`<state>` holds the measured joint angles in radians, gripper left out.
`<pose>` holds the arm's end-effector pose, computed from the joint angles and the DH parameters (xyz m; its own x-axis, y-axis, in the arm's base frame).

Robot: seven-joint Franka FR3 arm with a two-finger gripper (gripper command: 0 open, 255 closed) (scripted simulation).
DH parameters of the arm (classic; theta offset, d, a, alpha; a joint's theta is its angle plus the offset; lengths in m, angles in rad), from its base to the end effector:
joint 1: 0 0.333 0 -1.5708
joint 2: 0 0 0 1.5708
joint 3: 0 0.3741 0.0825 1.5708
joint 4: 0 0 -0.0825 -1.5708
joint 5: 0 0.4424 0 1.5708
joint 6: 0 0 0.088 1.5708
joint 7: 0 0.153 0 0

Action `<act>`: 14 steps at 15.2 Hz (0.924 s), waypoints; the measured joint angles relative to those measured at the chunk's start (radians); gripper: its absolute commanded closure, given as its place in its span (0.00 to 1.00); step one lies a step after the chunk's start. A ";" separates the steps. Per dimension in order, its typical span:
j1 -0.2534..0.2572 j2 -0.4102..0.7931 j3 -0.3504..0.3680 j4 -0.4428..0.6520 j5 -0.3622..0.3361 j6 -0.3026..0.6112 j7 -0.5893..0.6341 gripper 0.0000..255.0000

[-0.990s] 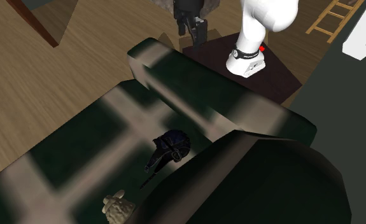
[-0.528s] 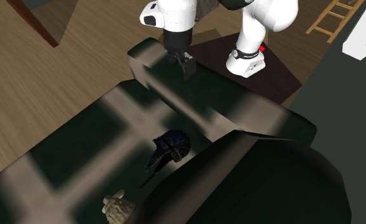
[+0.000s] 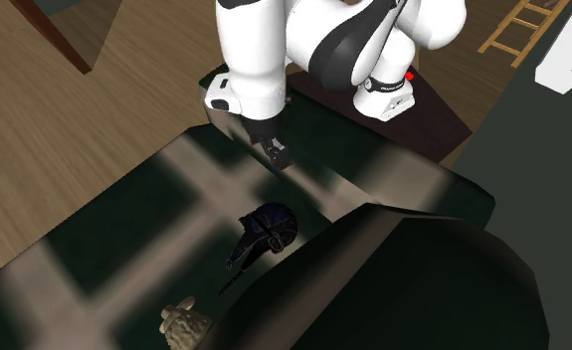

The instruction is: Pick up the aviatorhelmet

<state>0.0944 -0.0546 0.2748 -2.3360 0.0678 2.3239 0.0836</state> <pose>0.5076 0.2000 0.3348 0.9708 0.2370 0.0368 0.2384 -0.9704 -0.0397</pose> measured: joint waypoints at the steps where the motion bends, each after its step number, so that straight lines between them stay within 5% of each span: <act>1: 0.004 0.043 0.006 0.022 -0.016 0.022 0.011 0.00; 14: 0.125 0.546 -0.010 0.384 -0.233 0.169 0.126 0.00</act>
<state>0.2192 0.4915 0.2649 -1.9520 -0.1649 2.4932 0.2094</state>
